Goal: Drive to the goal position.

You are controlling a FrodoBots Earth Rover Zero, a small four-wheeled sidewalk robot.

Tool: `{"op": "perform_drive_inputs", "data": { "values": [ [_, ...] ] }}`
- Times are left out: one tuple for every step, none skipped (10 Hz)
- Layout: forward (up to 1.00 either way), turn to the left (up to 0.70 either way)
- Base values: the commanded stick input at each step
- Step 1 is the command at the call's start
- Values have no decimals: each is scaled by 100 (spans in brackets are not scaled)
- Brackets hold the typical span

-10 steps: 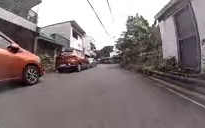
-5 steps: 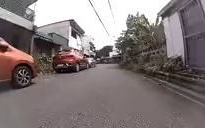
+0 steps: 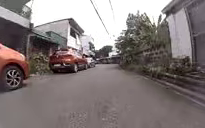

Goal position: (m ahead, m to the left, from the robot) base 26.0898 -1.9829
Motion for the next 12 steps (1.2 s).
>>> {"op": "perform_drive_inputs", "data": {
  "values": [
    [70,0],
    [70,0],
    [70,0],
    [70,0],
    [70,0],
    [70,0],
    [70,0],
    [70,0],
    [70,0],
    [70,0],
    [70,0],
    [70,0]
  ]
}}
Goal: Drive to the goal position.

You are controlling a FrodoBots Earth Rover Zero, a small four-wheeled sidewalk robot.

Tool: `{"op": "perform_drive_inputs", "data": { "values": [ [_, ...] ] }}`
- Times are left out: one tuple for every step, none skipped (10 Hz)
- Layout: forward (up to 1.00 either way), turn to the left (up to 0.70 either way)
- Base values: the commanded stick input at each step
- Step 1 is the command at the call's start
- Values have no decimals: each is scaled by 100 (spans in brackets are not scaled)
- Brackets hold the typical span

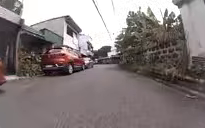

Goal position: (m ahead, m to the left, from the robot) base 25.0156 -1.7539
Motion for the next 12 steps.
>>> {"op": "perform_drive_inputs", "data": {
  "values": [
    [70,0],
    [70,0],
    [70,0],
    [70,0],
    [70,0],
    [70,0],
    [70,0],
    [70,0],
    [70,0],
    [70,0],
    [70,0],
    [70,0]
  ]
}}
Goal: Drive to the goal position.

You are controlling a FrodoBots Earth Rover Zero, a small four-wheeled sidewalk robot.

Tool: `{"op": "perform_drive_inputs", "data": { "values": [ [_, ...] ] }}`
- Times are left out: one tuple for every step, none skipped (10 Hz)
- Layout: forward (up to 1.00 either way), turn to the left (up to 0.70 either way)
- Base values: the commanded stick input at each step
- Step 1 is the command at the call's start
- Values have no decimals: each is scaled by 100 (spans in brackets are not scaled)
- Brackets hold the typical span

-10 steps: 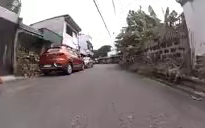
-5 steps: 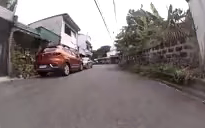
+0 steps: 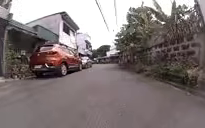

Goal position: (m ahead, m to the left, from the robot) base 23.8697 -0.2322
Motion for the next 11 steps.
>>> {"op": "perform_drive_inputs", "data": {
  "values": [
    [70,0],
    [70,0],
    [70,0],
    [70,0],
    [70,0],
    [70,0],
    [70,0],
    [70,0],
    [70,0],
    [70,0],
    [70,0]
  ]
}}
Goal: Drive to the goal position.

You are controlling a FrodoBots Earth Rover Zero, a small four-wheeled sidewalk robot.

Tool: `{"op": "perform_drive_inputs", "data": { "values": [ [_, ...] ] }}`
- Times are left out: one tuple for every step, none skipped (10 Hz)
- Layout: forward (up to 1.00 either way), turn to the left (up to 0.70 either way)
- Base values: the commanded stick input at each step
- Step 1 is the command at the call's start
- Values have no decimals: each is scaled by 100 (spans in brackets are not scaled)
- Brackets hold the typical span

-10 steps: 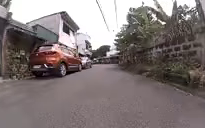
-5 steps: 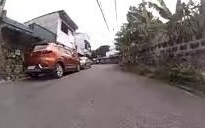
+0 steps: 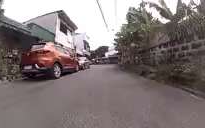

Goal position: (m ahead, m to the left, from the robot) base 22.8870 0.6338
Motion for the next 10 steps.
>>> {"op": "perform_drive_inputs", "data": {
  "values": [
    [70,0],
    [70,0],
    [70,0],
    [70,0],
    [70,0],
    [70,0],
    [70,0],
    [70,0],
    [70,0],
    [70,0]
  ]
}}
